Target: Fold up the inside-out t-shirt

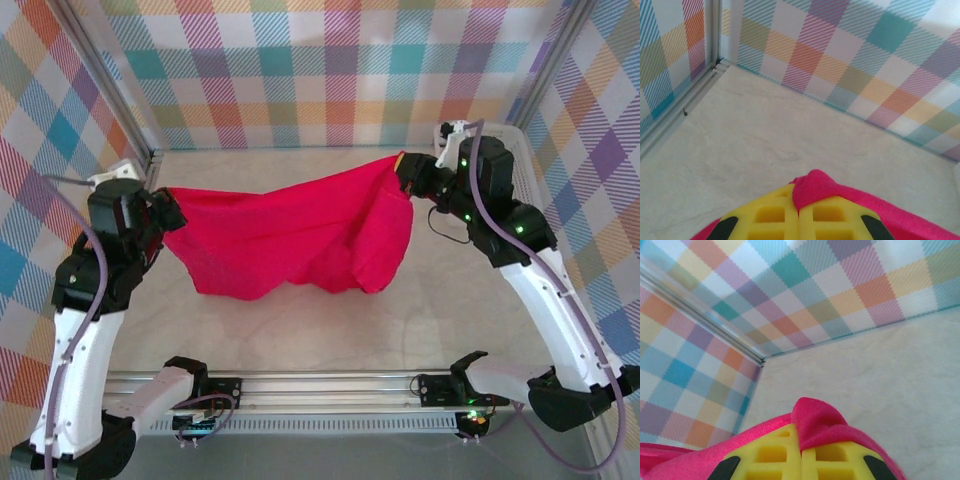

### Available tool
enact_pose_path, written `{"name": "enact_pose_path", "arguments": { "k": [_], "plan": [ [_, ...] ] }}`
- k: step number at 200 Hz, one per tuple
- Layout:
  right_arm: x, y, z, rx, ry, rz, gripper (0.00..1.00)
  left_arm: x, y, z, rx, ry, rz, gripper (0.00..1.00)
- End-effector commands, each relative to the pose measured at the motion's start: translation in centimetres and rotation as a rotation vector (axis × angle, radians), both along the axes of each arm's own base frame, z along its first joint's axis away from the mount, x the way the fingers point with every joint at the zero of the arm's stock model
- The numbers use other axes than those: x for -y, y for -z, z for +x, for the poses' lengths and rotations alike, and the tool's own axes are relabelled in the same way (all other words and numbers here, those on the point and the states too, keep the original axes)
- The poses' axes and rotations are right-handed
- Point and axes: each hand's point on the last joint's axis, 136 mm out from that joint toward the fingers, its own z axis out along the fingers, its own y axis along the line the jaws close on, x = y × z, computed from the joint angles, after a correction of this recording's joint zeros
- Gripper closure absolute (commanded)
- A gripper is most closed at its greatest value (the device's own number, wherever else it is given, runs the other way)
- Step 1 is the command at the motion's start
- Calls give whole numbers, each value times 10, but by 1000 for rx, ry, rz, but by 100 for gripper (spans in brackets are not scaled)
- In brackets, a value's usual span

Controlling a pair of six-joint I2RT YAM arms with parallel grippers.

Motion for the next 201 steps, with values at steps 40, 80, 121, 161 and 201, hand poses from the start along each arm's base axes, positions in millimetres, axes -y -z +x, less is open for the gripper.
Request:
{"name": "enact_pose_path", "arguments": {
  "k": [40,80,121,161,201],
  "plan": [
    [16,102,138,-273,98,-53,63,21,107,140,-390,40,15,100],
    [1,174,151,-500,37,-119,40,11,158,154,-586,15,-13,51],
    [-14,241,105,-580,-16,-165,40,-1,225,105,-598,-35,-194,35],
    [-16,303,75,-694,-32,-192,43,6,277,105,-649,-28,-294,39],
    [-17,330,60,-753,-52,-199,44,3,305,130,-661,-56,-308,46]
  ]
}}
